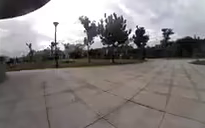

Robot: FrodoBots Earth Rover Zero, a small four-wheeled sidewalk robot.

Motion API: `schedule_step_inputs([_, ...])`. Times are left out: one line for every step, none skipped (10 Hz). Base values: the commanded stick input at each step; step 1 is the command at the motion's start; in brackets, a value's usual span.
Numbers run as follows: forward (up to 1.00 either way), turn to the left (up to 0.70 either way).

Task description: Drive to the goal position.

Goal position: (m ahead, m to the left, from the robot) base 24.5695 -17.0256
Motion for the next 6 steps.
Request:
schedule_step_inputs([0.85, -0.34])
schedule_step_inputs([0.85, -0.34])
schedule_step_inputs([0.85, -0.34])
schedule_step_inputs([0.85, -0.34])
schedule_step_inputs([0.85, -0.34])
schedule_step_inputs([0.85, -0.34])
